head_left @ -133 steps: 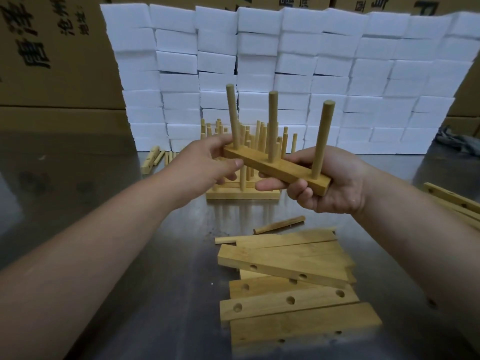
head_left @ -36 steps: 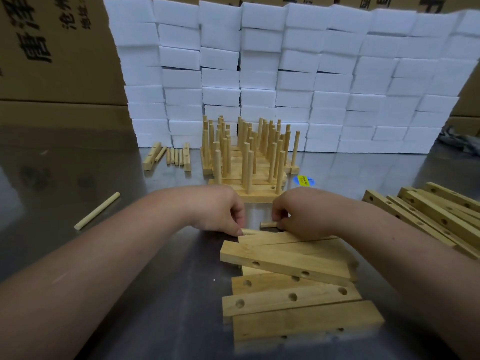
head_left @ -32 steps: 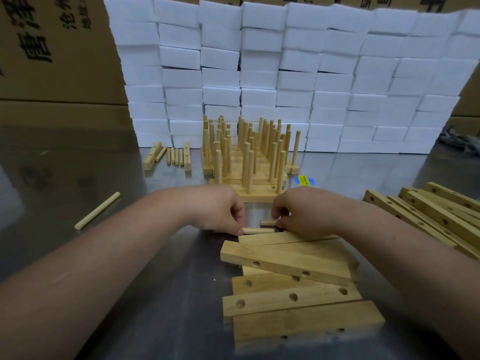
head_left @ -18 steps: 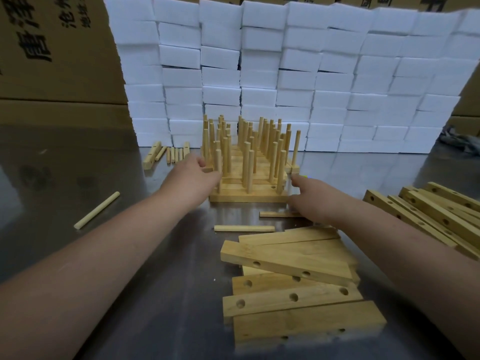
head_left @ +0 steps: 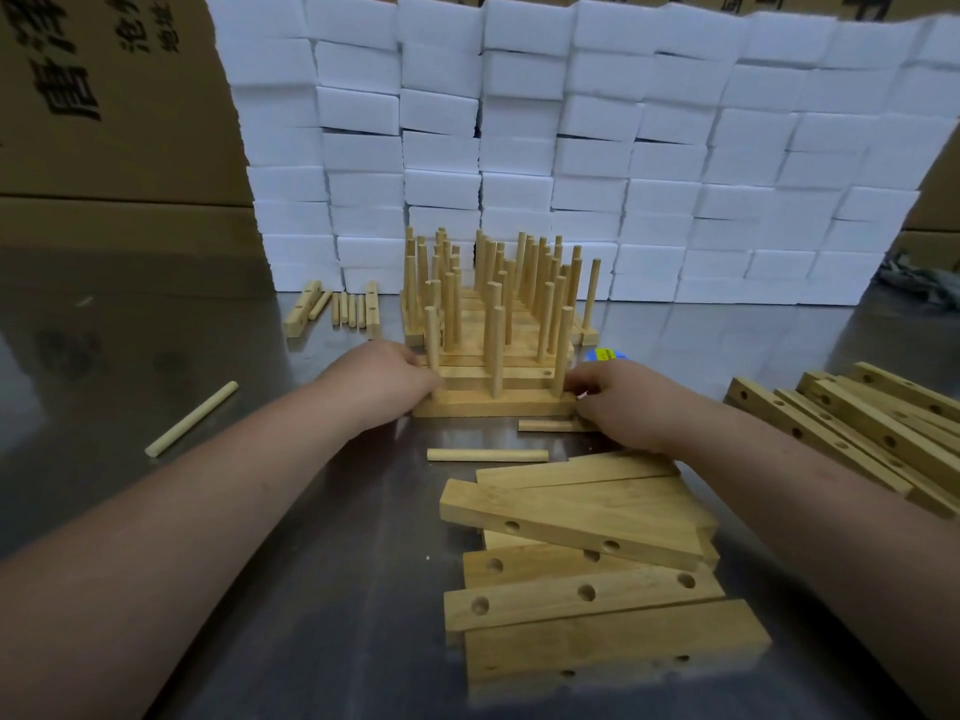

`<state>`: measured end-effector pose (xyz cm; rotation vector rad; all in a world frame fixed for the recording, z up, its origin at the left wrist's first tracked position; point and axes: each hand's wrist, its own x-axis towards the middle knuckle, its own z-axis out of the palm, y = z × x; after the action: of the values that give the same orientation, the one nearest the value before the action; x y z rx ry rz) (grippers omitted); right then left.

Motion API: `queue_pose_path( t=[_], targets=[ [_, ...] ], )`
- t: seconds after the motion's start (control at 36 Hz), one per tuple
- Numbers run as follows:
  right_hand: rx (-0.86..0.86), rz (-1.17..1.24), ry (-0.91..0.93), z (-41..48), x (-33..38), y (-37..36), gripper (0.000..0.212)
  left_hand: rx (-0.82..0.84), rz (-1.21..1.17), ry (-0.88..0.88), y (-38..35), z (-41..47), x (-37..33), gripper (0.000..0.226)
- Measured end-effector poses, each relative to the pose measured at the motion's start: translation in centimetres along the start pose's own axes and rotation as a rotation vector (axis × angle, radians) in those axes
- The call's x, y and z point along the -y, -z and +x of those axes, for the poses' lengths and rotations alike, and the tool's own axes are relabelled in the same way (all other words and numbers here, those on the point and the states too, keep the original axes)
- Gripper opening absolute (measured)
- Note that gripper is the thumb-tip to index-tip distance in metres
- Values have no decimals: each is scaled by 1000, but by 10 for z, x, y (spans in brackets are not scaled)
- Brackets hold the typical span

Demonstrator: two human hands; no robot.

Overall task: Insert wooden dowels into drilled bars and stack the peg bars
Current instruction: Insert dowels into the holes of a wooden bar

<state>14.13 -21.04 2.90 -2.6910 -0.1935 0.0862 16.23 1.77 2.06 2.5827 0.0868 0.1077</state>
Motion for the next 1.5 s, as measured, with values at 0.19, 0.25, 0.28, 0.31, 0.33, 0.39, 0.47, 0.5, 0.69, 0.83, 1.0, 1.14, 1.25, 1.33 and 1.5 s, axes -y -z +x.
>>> queue_pose_path(
  t=[0.19, 0.25, 0.28, 0.31, 0.33, 0.39, 0.47, 0.5, 0.69, 0.83, 1.0, 1.14, 1.25, 1.33, 1.5],
  targets=[
    [-11, 6, -6, 2, 0, 0, 37, -15, -9, -12, -2, 4, 4, 26],
    [-17, 15, -5, 3, -1, -1, 36, -66, -47, -2, -4, 5, 7, 22],
    [-26, 21, 2, 3, -1, -1, 35, -107, -63, -6, -5, 6, 9, 18],
    [-33, 30, 11, 3, 0, -1, 34, -140, -80, -14, -6, 7, 11, 13],
    [-38, 43, 19, 2, 0, -1, 32, -151, -101, -25, -6, 7, 12, 11],
    [-40, 67, 40, 0, 2, -1, 34, -97, -122, -46, -8, 7, 14, 27],
    [9, 25, 45, -3, 4, -1, 35, -17, -110, -66, -9, 5, 14, 34],
    [30, 7, 41, -3, 5, -1, 34, -14, -115, -65, -9, 5, 14, 32],
    [-4, 71, 56, 0, 2, 1, 25, -43, -194, -93, -11, 7, 17, 15],
    [-26, 71, 66, 0, 2, -1, 32, -62, -184, -94, -12, 8, 19, 22],
    [32, -157, 50, -9, 9, 29, 23, -56, -170, -127, -13, 7, 22, 16],
    [235, -217, 263, -32, 28, 39, 13, -58, -164, -154, -14, 6, 23, 15],
    [203, -275, 398, -34, 45, 12, 23, -48, -191, -156, -13, 4, 22, 17],
    [179, -314, 393, -35, 48, -4, 25, 0, -254, -164, -10, 1, 21, 30],
    [99, -285, 346, -32, 44, -12, 23, 91, -270, -157, -2, -1, 23, 39]
  ],
)
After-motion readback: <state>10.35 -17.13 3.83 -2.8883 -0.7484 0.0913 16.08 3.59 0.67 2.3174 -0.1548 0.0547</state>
